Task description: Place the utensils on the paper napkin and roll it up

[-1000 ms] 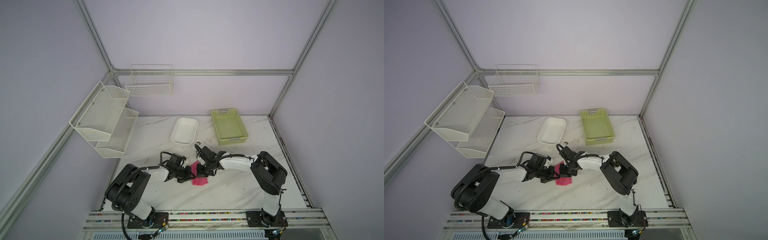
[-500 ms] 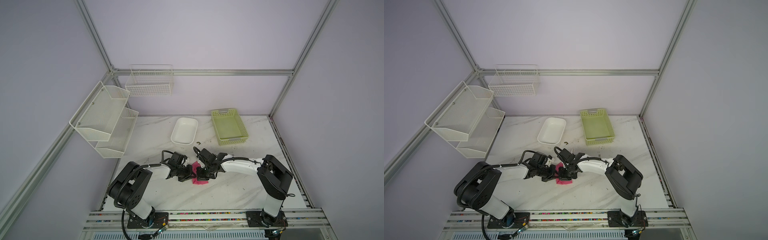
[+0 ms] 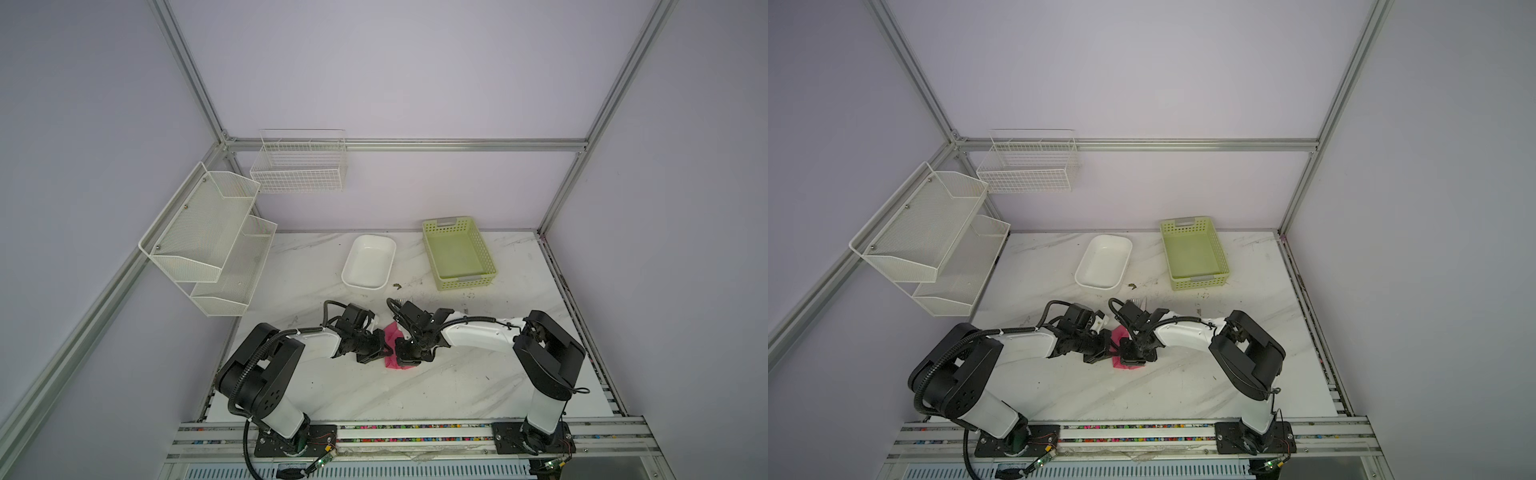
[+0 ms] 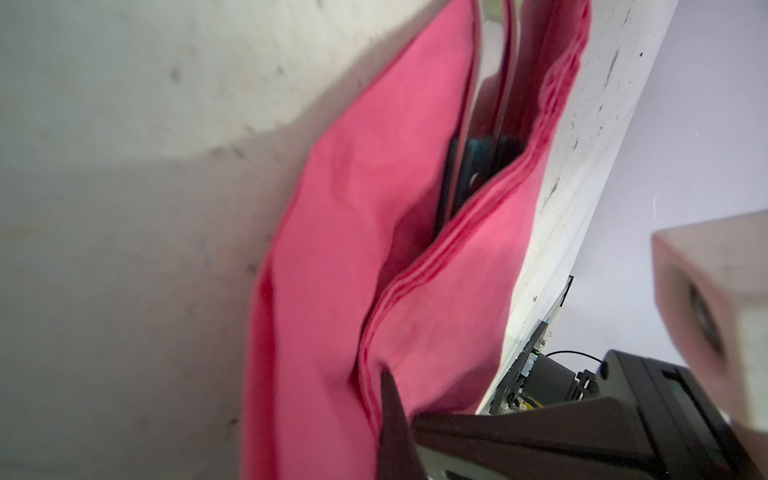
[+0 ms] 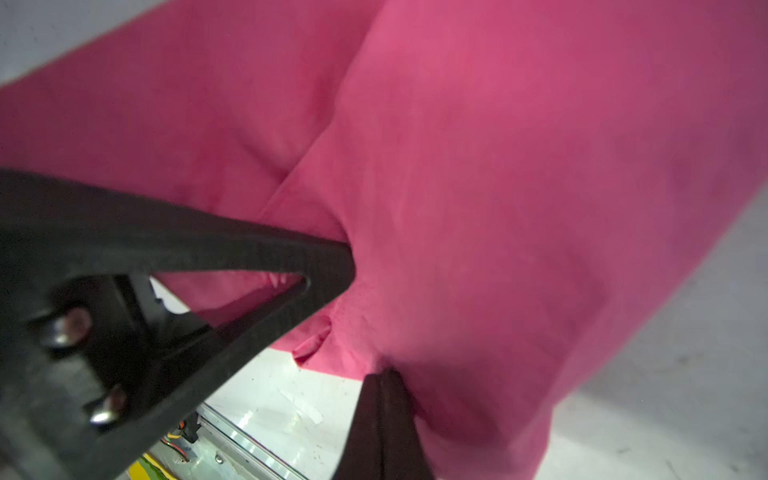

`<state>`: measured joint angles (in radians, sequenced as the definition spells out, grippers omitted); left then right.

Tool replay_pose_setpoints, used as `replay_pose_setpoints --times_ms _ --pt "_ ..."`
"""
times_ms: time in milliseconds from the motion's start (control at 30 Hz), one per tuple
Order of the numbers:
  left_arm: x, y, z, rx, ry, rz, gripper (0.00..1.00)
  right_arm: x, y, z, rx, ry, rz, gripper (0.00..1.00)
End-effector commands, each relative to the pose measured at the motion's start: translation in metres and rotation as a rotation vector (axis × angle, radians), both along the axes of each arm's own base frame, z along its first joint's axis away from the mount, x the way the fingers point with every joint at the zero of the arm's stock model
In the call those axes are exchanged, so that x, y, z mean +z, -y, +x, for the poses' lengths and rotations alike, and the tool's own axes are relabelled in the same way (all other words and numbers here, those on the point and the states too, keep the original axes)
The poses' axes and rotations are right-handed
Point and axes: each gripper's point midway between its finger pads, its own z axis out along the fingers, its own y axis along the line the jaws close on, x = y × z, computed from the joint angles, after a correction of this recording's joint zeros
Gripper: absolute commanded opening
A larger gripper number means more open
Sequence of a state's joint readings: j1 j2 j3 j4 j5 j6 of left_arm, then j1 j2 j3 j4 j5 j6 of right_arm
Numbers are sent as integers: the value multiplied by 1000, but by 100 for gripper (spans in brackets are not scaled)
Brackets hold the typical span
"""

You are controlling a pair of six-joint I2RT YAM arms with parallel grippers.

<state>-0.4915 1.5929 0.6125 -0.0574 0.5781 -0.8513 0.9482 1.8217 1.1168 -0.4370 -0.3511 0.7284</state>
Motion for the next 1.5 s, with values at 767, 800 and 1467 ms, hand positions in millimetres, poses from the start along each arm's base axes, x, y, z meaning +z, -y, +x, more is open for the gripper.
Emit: replay_pose_setpoints --times_ms 767,800,1467 --pt "49 11 13 -21 92 -6 1 -26 2 -9 -3 -38 -9 0" --pt "50 12 13 -24 94 -8 1 -26 2 -8 -3 -36 -6 0" --pt "37 25 11 -73 43 16 2 -19 -4 -8 9 -28 29 0"
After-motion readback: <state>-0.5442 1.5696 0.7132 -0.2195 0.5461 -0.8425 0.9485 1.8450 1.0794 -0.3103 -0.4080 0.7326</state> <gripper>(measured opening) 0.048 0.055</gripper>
